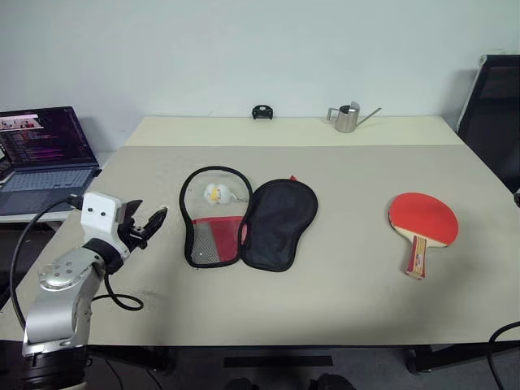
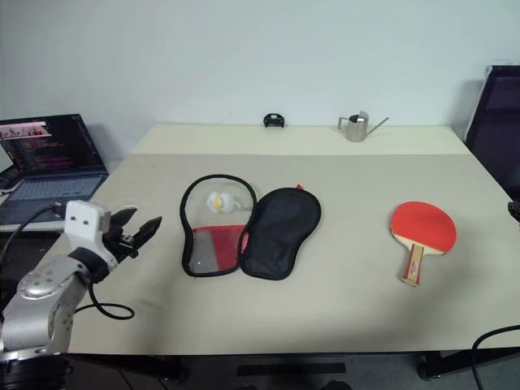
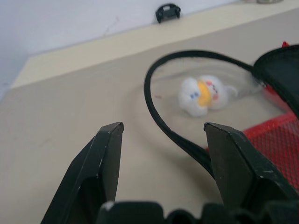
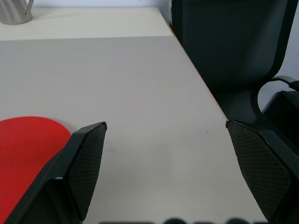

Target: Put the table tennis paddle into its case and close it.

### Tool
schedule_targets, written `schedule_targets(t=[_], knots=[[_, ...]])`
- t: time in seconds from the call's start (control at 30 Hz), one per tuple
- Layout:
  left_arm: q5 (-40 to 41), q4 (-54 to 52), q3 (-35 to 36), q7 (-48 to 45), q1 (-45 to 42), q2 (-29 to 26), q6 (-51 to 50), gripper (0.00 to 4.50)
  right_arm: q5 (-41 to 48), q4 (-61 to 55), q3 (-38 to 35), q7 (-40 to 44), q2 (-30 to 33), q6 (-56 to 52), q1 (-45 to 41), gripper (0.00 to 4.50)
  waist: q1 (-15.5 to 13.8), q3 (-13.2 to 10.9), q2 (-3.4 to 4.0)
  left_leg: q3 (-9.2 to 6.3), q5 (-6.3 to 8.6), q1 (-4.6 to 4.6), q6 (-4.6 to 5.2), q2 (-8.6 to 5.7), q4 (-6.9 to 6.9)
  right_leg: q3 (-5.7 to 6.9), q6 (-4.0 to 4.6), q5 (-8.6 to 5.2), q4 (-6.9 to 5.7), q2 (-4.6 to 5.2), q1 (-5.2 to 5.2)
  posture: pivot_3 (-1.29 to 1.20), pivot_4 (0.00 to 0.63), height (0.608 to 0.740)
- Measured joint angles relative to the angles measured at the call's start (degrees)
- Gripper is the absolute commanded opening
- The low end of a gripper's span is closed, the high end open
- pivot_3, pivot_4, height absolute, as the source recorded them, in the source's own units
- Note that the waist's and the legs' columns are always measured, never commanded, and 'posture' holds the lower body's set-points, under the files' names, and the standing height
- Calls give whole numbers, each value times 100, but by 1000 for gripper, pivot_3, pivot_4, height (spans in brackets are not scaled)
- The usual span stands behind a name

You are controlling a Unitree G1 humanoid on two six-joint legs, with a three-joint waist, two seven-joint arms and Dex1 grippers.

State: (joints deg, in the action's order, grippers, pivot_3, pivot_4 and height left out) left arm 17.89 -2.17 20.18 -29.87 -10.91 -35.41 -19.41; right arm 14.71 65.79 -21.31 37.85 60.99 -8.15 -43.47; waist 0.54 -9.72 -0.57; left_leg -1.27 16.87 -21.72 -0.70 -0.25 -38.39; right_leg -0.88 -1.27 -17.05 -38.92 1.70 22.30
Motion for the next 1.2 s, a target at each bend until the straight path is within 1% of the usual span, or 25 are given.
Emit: schedule_targets(t=[0.23, 0.67, 0.87, 1.0, 1.2], knots=[[-57, 100, -225, 16, -198, 114, 132, 3005, -17, -29, 19, 90, 0, -63, -264, 4466, -1, 0, 0, 0, 0, -1, 0, 0, 1, 0, 0, 0, 1, 0, 0, 0, 150, 740], [-73, 355, -229, -59, -205, 119, 392, 3005, -22, -107, 17, 182, 34, -131, -58, 4466, -4, 0, 0, 1, 0, 1, 0, -1, 8, 0, 0, 0, 5, 1, 0, 0, 150, 740], [-70, 525, -184, -69, -198, 112, 497, 3005, 15, -806, 11, 461, -15, -326, 449, 4466, -5, 0, 0, 1, 0, 1, 0, 0, 8, -1, 0, 0, 5, 1, 0, 0, 150, 740], [-70, 605, -139, -69, -193, 54, 524, 3005, 63, -1164, 1, 487, -200, -343, 689, 4466, -1, 0, 0, 1, 0, 4, 0, 0, 8, -1, 0, 0, 1, 0, 0, 0, 150, 740], [46, 581, 79, -134, -345, -153, 519, 3005, 266, -1711, -14, 671, -644, -383, 802, 4466, 0, 0, 0, 0, 0, 3, -1, 0, 6, 0, -1, 0, 0, 1, 0, 0, 150, 740]])
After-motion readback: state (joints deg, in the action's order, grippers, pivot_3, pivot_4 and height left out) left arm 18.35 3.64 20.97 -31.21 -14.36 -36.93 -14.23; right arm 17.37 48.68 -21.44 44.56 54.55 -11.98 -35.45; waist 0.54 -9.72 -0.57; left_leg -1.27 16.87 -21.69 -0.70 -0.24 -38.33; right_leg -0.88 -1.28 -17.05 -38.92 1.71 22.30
